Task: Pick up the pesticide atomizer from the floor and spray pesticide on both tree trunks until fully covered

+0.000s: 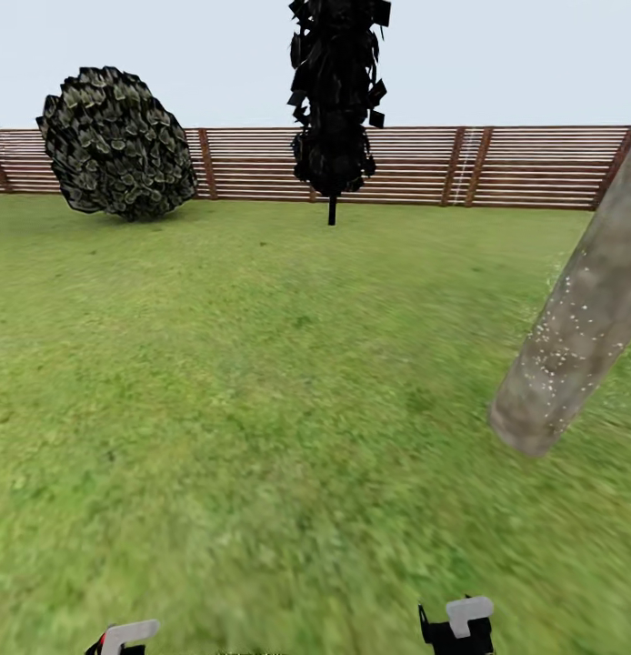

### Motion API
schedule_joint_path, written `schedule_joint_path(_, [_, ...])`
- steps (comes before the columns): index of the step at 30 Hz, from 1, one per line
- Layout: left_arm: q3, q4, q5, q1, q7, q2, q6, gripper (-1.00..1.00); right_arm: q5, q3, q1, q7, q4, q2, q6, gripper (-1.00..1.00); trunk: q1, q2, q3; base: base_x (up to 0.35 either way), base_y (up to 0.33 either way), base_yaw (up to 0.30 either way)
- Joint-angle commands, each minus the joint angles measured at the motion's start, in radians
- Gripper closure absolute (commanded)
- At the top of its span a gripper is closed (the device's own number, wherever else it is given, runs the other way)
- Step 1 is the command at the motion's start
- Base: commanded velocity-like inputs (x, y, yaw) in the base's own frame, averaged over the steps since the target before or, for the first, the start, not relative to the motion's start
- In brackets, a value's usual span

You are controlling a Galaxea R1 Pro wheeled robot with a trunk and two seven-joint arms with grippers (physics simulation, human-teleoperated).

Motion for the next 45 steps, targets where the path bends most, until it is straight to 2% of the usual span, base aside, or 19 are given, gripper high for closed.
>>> schedule_joint_path(1, [0.001, 0.000, 0.001, 0.000, 0.000, 0.000, 0.000, 1.00, 0.000, 0.000, 0.000, 0.000, 0.000, 0.000, 0.000, -1.00, 0.000, 0.000, 0.000, 0.000, 0.000, 0.286])
schedule_joint_path(20, [0.001, 0.001, 0.000, 0.000, 0.000, 0.000, -0.001, 1.00, 0.000, 0.000, 0.000, 0.000, 0.000, 0.001, 0.000, -1.00, 0.000, 0.000, 0.000, 0.004, 0.008, 0.286])
schedule_joint_path(45, [0.001, 0.001, 0.000, 0.000, 0.000, 0.001, 0.000, 1.00, 0.002, 0.000, 0.000, 0.000, 0.002, 0.001, 0.000, -1.00, 0.000, 0.000, 0.000, 0.063, 0.257, 0.286])
